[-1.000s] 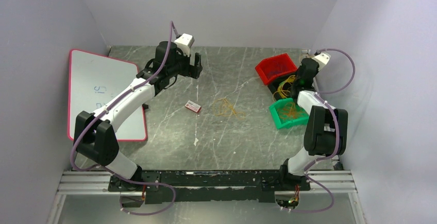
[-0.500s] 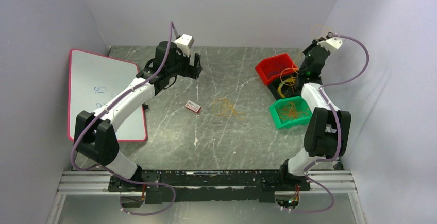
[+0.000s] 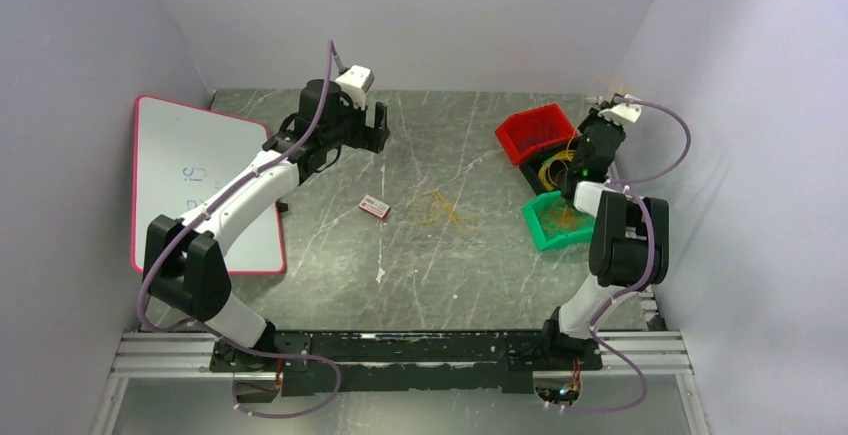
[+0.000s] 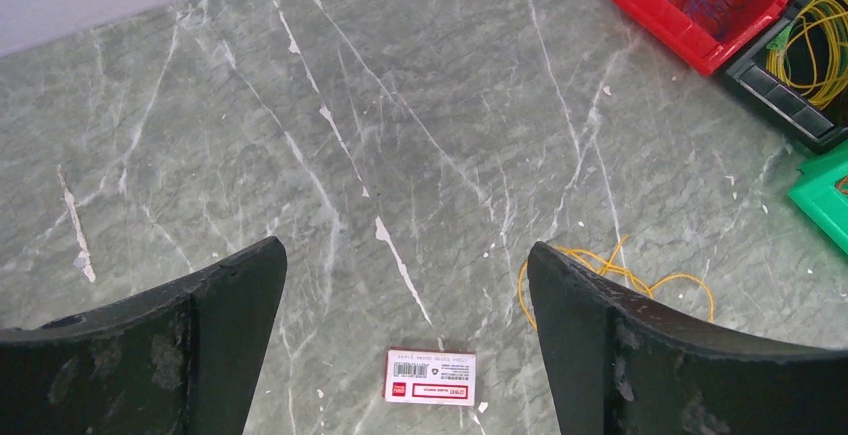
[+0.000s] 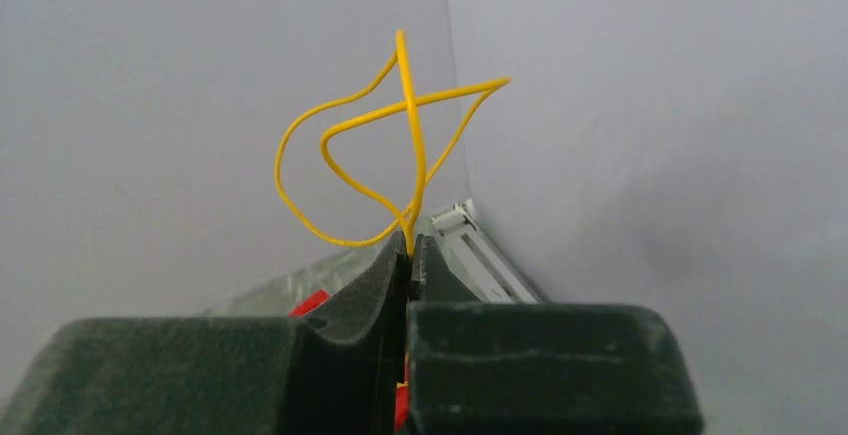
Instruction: Untangle the cables
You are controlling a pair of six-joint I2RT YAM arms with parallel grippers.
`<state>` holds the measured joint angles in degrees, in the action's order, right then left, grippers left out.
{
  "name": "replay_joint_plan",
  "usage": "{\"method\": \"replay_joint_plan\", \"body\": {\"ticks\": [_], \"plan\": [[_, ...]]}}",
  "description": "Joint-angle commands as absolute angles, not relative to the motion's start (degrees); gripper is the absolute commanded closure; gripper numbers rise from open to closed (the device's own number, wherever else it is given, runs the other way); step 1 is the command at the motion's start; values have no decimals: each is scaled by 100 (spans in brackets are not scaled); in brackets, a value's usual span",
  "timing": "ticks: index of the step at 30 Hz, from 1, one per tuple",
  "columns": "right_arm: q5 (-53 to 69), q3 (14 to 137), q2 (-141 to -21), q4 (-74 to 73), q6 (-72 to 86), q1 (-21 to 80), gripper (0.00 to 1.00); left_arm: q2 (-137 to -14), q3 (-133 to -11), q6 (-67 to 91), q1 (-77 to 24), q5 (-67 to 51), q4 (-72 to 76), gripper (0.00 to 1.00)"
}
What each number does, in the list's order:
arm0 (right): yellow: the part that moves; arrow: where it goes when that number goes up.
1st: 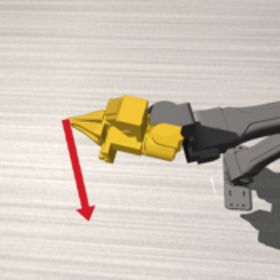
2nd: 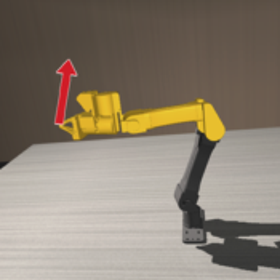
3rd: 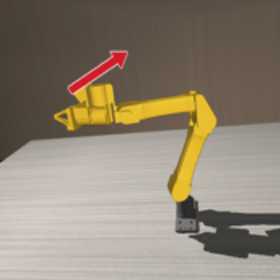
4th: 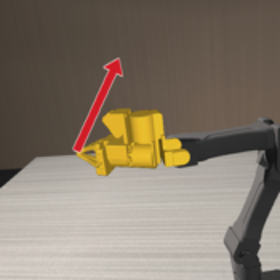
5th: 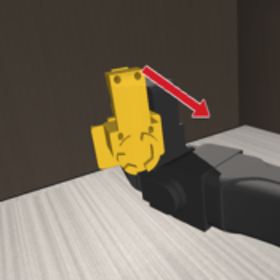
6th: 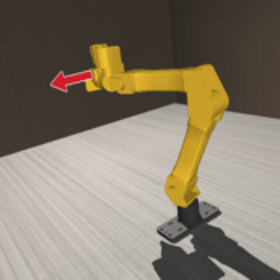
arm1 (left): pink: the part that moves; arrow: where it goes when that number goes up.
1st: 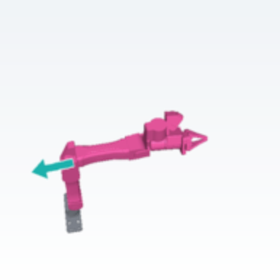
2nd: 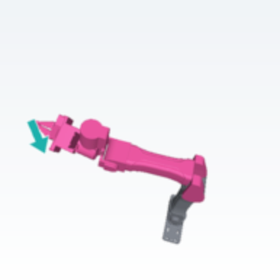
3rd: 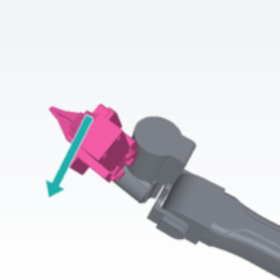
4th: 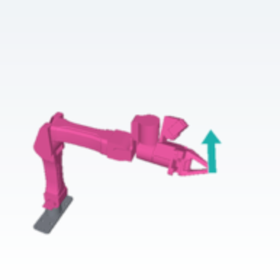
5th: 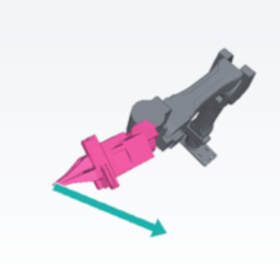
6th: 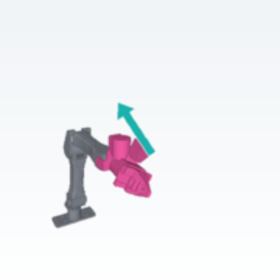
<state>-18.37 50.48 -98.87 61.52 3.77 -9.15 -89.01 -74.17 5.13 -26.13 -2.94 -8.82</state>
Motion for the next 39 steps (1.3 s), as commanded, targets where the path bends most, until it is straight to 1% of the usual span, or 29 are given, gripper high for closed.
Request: {"method": "replay_joint_plan", "body": {"ticks": [1, 10, 12, 29, 36, 39], "plan": [[-1909, 4775, -9548, 6243, 318, -949, 100, -8954, -7409, 473, -2551, -430, -849, 6], [-2275, 5302, -9176, 2994, 1436, -949, 100, -8963, -7392, 525, -2527, -465, -819, 6], [-2356, 5400, -9188, 2581, 1567, -949, 100, -8988, -7408, 552, -2523, -516, -834, 6], [-2113, 6116, -9795, 887, 2203, -951, 100, -8877, -7385, 533, -2514, -488, -838, 7], [-2109, 6074, -10100, 779, 2289, -949, 100, -8866, -7387, 532, -2514, -477, -845, 7], [-2087, 6073, -10243, 741, 2317, -950, 94, -8868, -7382, 521, -2514, -467, -846, 7]]}}
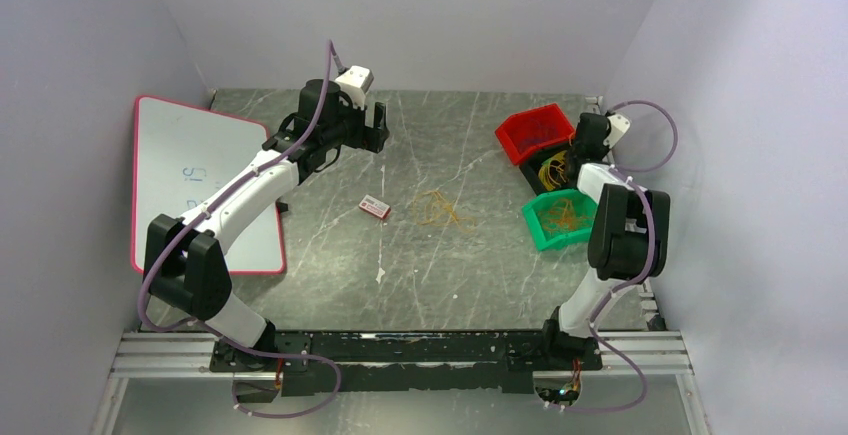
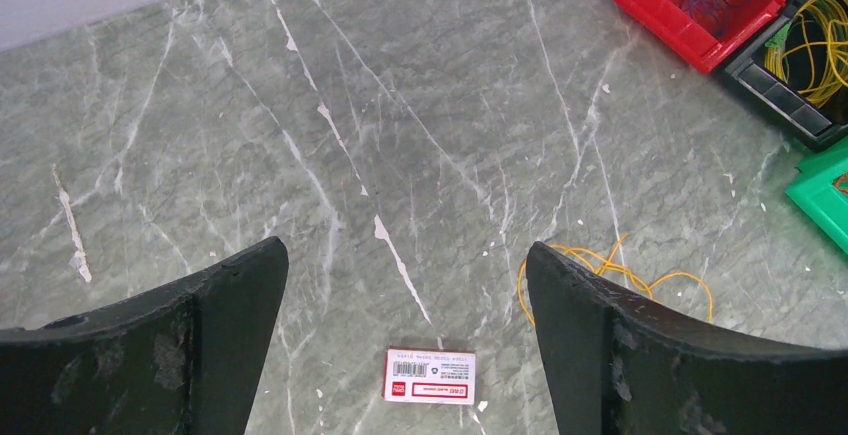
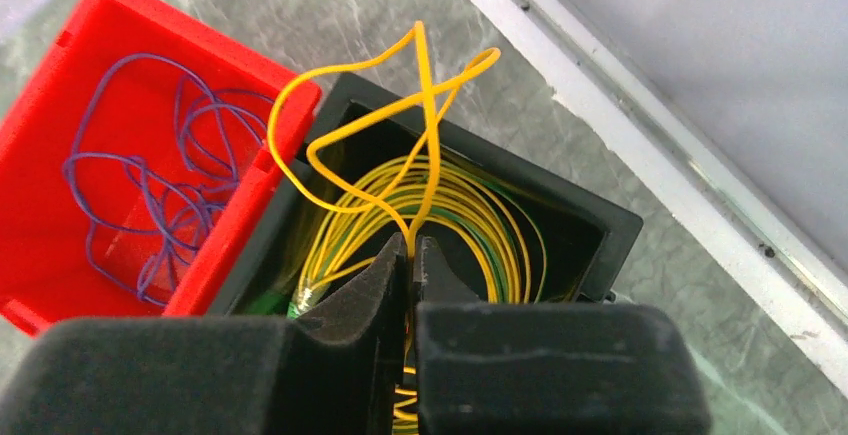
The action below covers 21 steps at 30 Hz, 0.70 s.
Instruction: Untangle the cables
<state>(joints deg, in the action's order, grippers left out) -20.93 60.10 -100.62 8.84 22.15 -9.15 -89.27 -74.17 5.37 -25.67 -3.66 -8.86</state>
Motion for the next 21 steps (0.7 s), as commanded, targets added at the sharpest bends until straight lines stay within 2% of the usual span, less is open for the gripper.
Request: {"method": "replay_joint_plan", "body": {"ticks": [1, 5, 11, 15, 21], "plan": [[-2083, 6073, -10281, 727, 2330, -955, 92, -8866, -7383, 521, -2514, -470, -846, 7], [-2083, 6097, -10408, 688, 2392, -959, 86, -8868, -7392, 513, -2514, -459, -857, 7], [-2088, 6174, -10239, 633, 2393, -958, 73, -8873, -7390, 510, -2509, -470, -864, 7], [-1993, 6166, -9996, 599, 2416, -958, 58, -8876, -7392, 515, -2506, -469, -867, 7], [-2004, 6097, -9672, 536, 2422, -958, 42, -8877, -7385, 517, -2505, -477, -862, 7]]}}
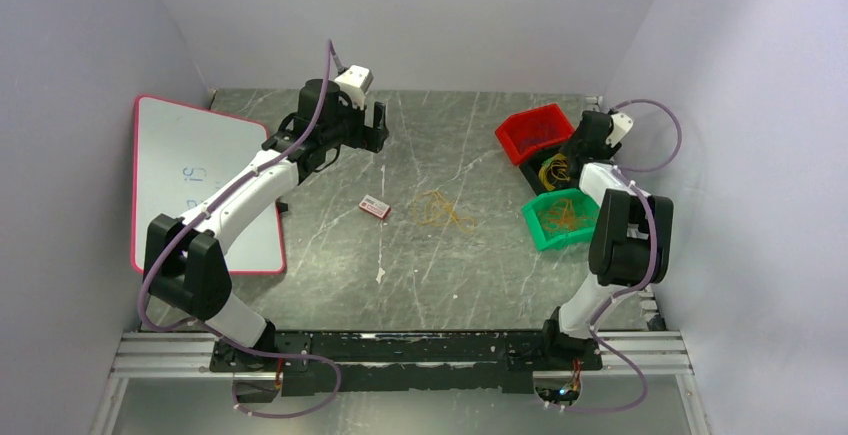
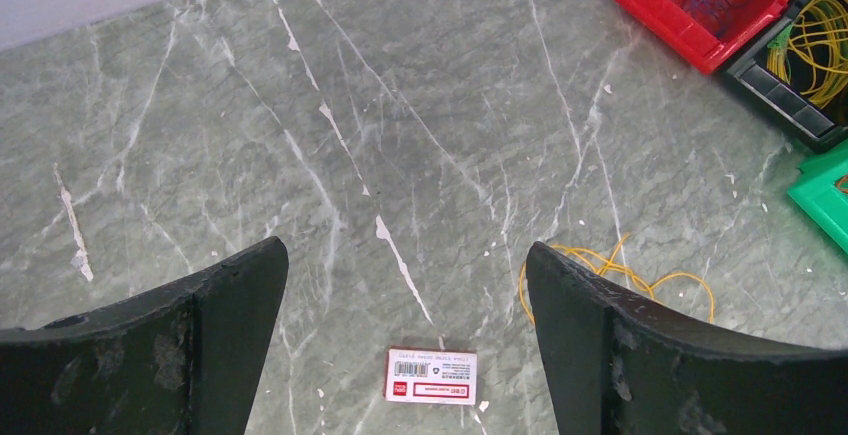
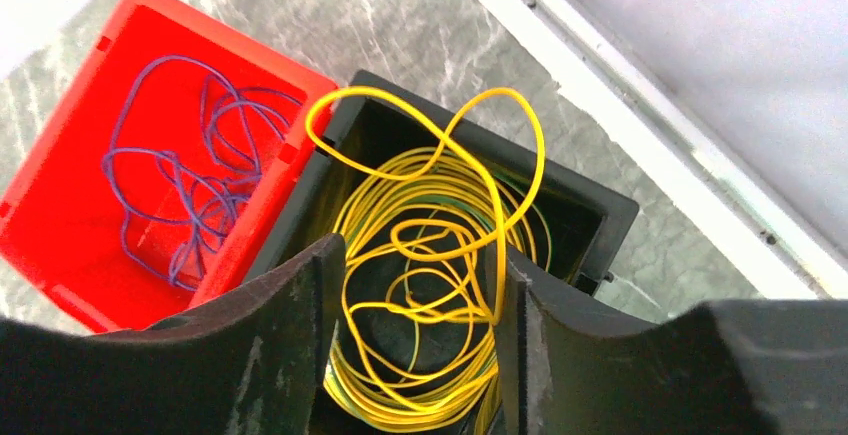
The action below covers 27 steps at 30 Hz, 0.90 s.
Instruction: Untangle the cables
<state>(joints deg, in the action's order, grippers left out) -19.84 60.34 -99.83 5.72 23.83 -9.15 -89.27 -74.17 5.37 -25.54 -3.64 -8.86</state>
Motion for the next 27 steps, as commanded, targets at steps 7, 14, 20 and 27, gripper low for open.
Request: {"method": "replay_joint_plan", "body": {"ticks": [7, 14, 20, 27], "plan": [[-2134, 6092, -9471, 513, 2301, -958, 33, -8892, -7392, 518, -2503, -487, -866, 7], [-2296, 6558, -9396, 210, 1889, -958, 35, -8912, -7409, 519, -2504, -488, -887, 7], [-2075, 7214, -9587, -380, 1548, -974, 37, -8908, -7409, 514, -2496, -490, -903, 7], [-1798, 7336, -9757, -624, 1599, -1057, 46, -8863, -7418, 492, -2487, -436, -910, 7]]}}
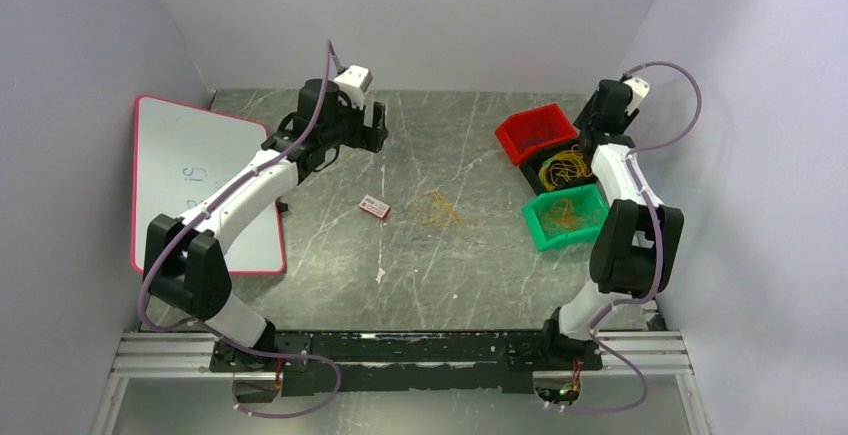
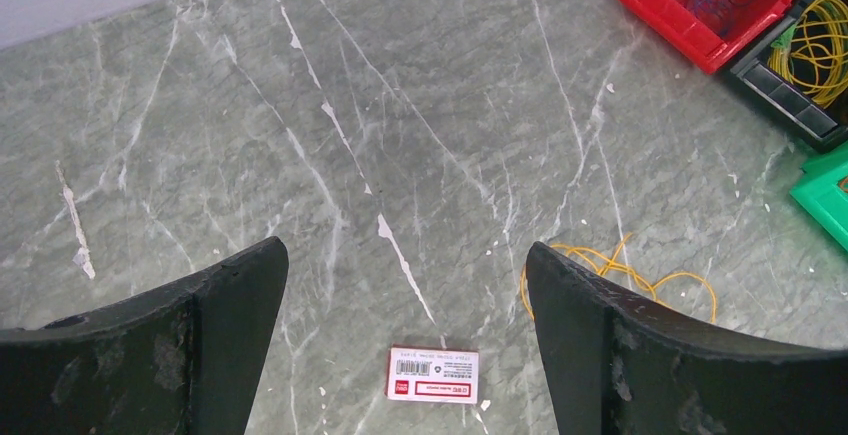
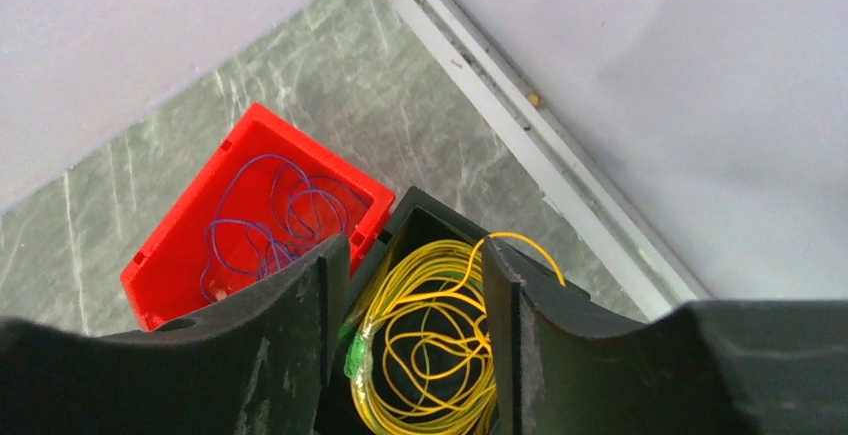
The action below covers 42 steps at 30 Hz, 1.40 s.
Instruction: Untangle the cables
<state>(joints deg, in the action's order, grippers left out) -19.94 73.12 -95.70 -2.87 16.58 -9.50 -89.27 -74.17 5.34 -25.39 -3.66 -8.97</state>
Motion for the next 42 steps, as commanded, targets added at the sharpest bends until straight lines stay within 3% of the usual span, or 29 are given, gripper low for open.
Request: {"method": "replay_joint_plan", "body": {"ticks": [1, 17, 21, 32, 42], "plan": [[-1783, 7304, -9787, -628, 1626, -1070, 45, -8860, -7418, 492, -2487, -437, -914, 7], [-1599, 6794, -10304, -582, 1920, -1283, 62, -8798, -7409, 501, -2476, -484, -912, 7], [-1302, 6815, -10470, -595, 1978, -1283, 69, -8789, -7409, 493, -2477, -466, -920, 7], [-388, 6921, -10805, -689, 2169, -1288, 72, -8817, -7409, 497, -2470, -473, -917, 7], [500, 7185, -10884, -612, 2306, -1283, 84, -8824, -7409, 484, -2461, -436, -922, 7]]}}
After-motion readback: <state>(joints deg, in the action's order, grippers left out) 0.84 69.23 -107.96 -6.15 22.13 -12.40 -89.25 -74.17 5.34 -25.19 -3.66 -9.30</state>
